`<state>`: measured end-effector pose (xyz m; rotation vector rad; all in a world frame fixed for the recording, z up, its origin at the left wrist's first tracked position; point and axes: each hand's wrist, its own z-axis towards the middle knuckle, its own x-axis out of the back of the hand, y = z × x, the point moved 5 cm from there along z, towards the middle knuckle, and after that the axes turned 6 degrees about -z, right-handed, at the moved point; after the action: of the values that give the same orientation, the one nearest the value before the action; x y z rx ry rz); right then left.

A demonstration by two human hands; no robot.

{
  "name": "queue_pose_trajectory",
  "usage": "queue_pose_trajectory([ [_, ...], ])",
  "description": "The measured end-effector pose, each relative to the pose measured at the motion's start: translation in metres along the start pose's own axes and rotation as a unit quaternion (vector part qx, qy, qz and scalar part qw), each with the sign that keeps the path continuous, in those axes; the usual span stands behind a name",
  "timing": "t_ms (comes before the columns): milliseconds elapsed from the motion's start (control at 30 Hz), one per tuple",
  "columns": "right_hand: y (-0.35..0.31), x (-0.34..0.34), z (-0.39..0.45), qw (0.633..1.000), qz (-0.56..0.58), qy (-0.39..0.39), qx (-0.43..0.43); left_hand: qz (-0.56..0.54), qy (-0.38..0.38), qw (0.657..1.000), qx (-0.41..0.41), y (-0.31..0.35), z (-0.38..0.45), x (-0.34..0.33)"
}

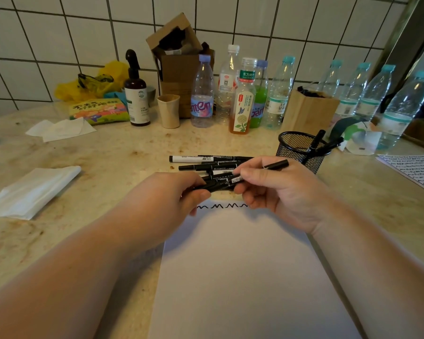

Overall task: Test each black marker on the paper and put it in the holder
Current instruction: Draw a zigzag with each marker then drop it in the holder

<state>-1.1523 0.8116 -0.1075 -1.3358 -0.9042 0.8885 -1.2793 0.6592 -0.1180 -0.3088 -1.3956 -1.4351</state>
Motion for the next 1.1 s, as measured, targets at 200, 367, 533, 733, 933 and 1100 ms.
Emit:
queue_pose_trajectory([
  [200,0.001,-0.001,0.001,0.999,0.035,-0.006,-0.016,-0.036,0.035,0.999,-0.001,-0.001,0.001,0.007],
  [367,0.002,-0.003,-0.001,0.999,0.034,-0.028,-0.002,-0.068,0.022,0.997,0.005,0.001,-0.003,0.009],
  [533,0.002,-0.003,-0.003,0.998,0.039,-0.052,0.005,-0.095,0.007,0.995,0.007,0.002,-0.004,0.013],
  [733,0.001,-0.005,-0.001,0.999,0.033,-0.029,0.025,-0.062,0.024,0.998,0.008,0.001,-0.003,0.013],
  [933,-0.001,-0.006,-0.003,0.999,-0.001,-0.043,0.016,-0.049,0.009,0.999,-0.007,-0.003,-0.001,0.007],
  [1100,-0.009,0.001,-0.005,0.999,-0.011,-0.032,0.042,-0.085,0.017,0.996,-0.01,0.003,-0.001,0.004],
])
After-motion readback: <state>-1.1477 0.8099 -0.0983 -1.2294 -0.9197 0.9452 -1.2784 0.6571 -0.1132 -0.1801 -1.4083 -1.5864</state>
